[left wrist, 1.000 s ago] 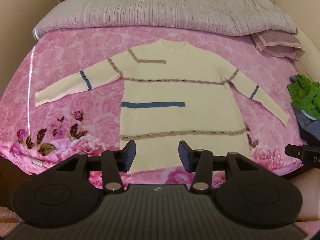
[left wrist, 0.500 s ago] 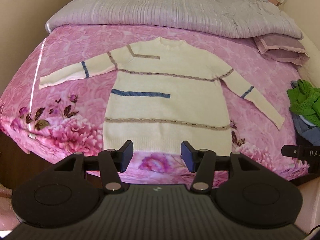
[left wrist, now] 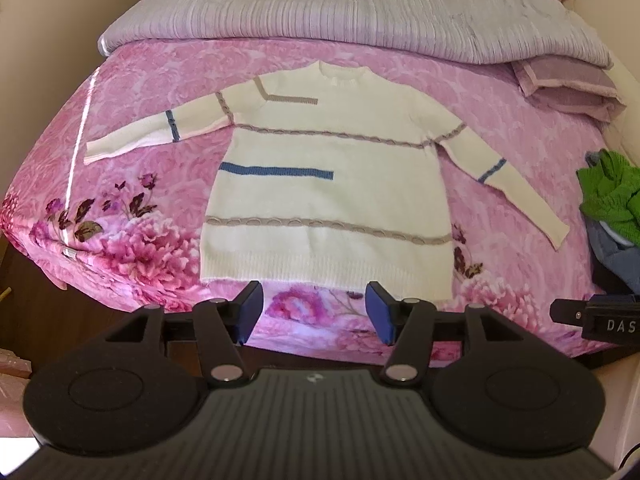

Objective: Fold clothes

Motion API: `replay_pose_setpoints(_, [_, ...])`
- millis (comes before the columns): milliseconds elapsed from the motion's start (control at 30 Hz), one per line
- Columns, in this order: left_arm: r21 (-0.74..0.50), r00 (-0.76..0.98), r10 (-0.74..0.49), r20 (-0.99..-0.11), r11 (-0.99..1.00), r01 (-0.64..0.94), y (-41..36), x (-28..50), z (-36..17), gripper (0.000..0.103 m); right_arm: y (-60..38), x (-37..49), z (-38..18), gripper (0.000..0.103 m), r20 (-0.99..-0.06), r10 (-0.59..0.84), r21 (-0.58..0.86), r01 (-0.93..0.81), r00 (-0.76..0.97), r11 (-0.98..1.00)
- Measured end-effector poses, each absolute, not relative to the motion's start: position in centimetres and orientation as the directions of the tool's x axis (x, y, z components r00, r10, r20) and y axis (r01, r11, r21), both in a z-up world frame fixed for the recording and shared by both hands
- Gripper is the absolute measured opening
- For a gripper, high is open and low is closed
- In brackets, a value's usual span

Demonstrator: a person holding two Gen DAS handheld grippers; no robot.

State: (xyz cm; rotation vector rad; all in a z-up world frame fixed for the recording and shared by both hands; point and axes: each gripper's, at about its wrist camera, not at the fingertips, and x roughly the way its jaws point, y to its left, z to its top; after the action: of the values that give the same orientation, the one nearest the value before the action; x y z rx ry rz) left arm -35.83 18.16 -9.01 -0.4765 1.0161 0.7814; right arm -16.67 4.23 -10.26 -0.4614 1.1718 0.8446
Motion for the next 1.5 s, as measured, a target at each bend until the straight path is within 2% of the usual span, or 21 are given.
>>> replay_pose_setpoints(367, [0.016, 0.242, 0.308, -0.92, 0.647, -0.763, 17.1, -35.5, -10.9, 0.054, 3.4, -17.1, -12.2, 0.06, -0.955, 0.279, 0.094, -0.785, 0.103, 0.612])
replay_pose_setpoints(1500, [0.015, 0.277, 0.374, -0.885, 0.617, -0.786, 19.8, -32.5, -8.6, 0.057, 6.7, -13.9, -9.9, 0.06, -0.916, 0.366, 0.082, -0.816, 0.165, 0.572])
